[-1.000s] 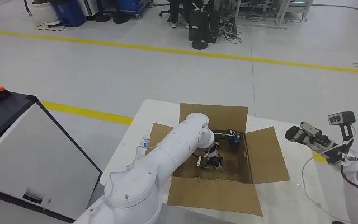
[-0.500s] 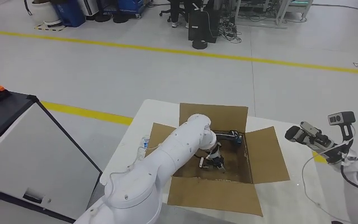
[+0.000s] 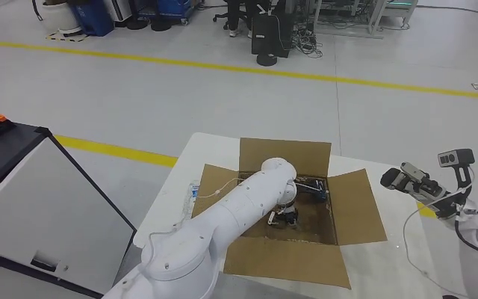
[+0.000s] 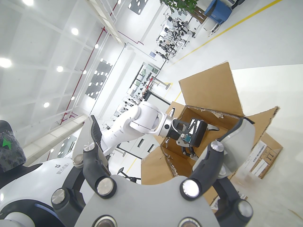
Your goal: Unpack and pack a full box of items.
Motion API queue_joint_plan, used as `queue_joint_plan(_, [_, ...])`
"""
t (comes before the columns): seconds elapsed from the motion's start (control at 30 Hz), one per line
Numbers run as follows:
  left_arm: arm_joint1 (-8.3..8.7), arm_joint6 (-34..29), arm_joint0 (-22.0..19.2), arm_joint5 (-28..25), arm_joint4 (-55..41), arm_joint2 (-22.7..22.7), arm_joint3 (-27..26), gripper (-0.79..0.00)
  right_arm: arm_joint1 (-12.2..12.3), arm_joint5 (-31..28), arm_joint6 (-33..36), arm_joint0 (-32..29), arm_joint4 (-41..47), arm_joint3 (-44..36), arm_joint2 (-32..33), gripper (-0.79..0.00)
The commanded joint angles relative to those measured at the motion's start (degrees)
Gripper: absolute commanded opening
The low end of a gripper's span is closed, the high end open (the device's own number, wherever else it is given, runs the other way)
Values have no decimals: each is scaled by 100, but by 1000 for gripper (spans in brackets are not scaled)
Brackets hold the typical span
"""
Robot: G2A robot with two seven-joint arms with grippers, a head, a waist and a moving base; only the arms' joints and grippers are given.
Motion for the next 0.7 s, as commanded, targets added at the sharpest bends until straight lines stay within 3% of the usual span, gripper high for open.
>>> queue_joint_plan(0.0, [-29,61,46,45,325,0,-4,0,0,0,-1,0,0,0,0,0])
queue_joint_plan(0.33, [-189,570,204,59,1053,-9,257,-3,0,0,-1,0,0,0,0,0])
queue_joint_plan(0.47, [-251,656,238,-49,1118,-8,411,-46,0,0,-1,0,0,0,0,0])
queue_joint_plan(0.53, [-271,823,238,-126,1164,-9,472,-3,0,0,-1,0,0,0,0,0])
queue_joint_plan(0.67, [-320,938,269,-185,1322,0,578,-49,0,0,-1,0,0,0,0,0])
